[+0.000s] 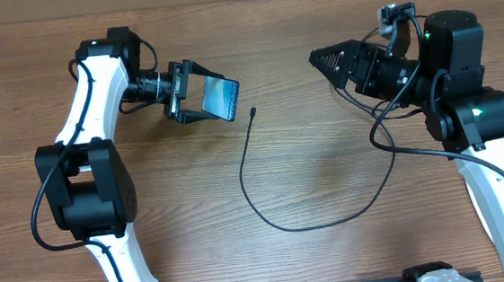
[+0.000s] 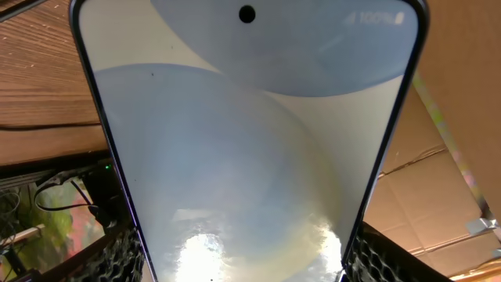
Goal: Plug charger to phone and switch on socket
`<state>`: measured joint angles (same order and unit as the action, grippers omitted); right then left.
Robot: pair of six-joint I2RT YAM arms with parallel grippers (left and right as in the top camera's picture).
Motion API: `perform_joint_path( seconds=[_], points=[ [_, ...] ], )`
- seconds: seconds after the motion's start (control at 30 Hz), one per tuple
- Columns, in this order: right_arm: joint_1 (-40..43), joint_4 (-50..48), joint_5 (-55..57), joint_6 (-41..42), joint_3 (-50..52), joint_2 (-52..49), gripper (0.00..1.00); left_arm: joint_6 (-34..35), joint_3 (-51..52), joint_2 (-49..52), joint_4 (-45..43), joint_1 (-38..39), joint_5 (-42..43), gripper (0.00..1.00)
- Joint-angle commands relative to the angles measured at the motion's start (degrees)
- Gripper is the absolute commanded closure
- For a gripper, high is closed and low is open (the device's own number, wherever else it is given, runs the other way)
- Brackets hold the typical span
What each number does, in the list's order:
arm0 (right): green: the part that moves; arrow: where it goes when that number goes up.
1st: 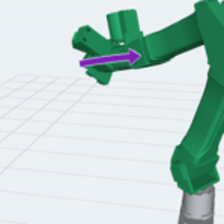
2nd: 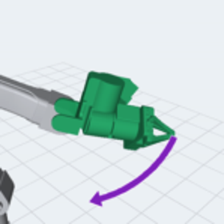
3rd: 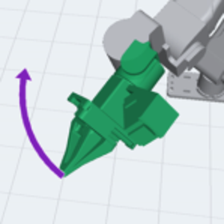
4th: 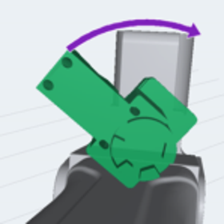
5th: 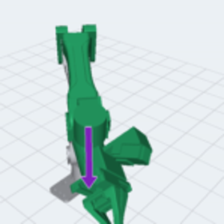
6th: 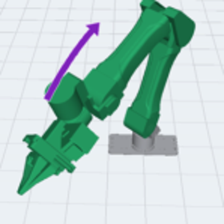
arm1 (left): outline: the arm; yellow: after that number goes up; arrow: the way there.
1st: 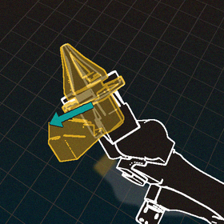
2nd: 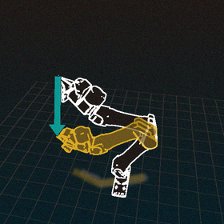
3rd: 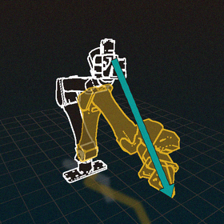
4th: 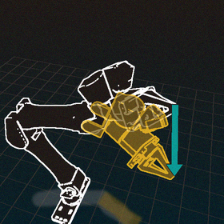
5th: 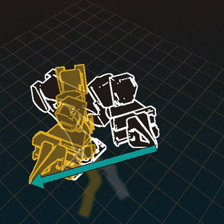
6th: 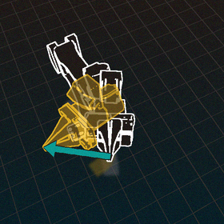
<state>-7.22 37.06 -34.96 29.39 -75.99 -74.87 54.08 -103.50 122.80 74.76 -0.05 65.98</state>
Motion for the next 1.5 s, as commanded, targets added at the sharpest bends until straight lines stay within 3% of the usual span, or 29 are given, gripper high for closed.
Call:
perform_joint_path(
  seconds=[0.0, 0.27, 0.57, 0.77, 1.03, 1.33, 1.47],
  points=[
    [-0.2, -0.1, 2.1, 0.9, -1.3, -1.2, 0.1, 1.4, -1.6, -0.3, 0.0, -0.3, 2.6, 0.5],
    [-5.1, -4.6, 0.6, 6.1, -1.3, -9.2, 0.14, 10.6, -1.6, -0.3, -0.7, 0.2, -6.1, 0.53],
    [-15.2, -7.8, 6.8, 14.1, -1.3, -17.8, 0.17, 13.9, -1.6, -0.3, -1.8, 0.4, -13.0, 0.54],
    [-19.7, -12.5, 6.7, 17.7, -1.3, -23.5, 0.33, 14.5, -1.6, -0.3, -1.8, 0.5, -16.1, 0.55],
    [-22.4, -16.5, 7.9, 20.8, -1.3, -28.1, 0.45, 14.6, -1.6, -0.3, -2.0, 0.5, -18.5, 0.55],
    [-25.9, -19.0, 15.8, 23.2, -1.3, -29.0, 0.52, 14.5, -1.6, -0.3, -2.0, 1.6, -18.6, 0.53],
    [-27.1, -19.0, 18.3, 23.2, -1.3, -29.1, 0.6, 14.5, -1.6, -0.3, -1.9, 2.2, -18.6, 0.53]
  ],
)
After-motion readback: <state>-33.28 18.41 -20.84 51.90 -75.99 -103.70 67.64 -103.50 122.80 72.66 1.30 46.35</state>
